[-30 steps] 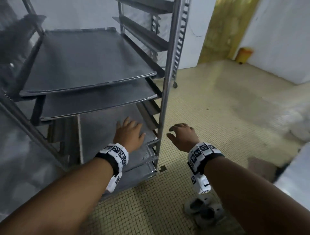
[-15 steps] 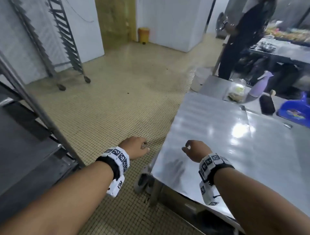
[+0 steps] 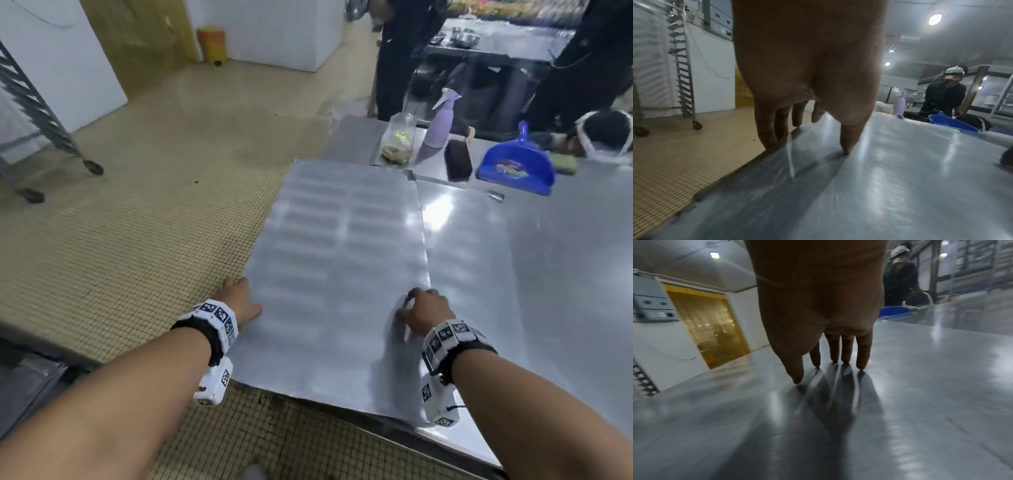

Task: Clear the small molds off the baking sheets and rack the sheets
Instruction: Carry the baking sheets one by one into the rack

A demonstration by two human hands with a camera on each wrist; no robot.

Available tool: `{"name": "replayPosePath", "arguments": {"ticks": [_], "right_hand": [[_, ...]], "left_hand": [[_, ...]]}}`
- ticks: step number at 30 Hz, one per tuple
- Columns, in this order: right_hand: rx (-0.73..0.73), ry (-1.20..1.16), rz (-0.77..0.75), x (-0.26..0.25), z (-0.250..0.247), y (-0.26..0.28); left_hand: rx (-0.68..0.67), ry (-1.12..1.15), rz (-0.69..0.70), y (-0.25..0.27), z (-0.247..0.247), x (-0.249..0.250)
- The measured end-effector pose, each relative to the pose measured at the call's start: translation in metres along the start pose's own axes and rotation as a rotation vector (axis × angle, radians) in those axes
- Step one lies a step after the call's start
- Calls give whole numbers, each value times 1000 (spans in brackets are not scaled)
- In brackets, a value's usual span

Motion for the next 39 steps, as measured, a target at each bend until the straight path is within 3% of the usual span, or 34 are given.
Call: {"name": "replayPosePath", "arguments": {"ticks": [6,14,20,31,36,39], "right_hand": [[9,-86,160,24,0,-29],[50,-165,246,24,1,-86],[79,-198,316,19,3,-122],[83,-388,451,34,10,-130],[85,-412,460,63,2,-120],[105,-427,477,92,-13,-116]], "left_hand": [[-11,115,-6,-51,6,7],[-74,191,46,-100,-10,38],[-48,297,25,-152,-19,49],[-147,384,-49,-184,-6,49],[-182,418,-38,-171,-7,72],[-178,450,11,-193,19,88]]}}
Point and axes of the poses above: each hand's wrist, its own y-axis away from the middle knuckle, its own z-axis out of the palm, x = y × z, the point moved 10 cm from there along -y, towards the middle knuckle, and after that the axes turned 14 degrees about x, right-handed, at the moved point
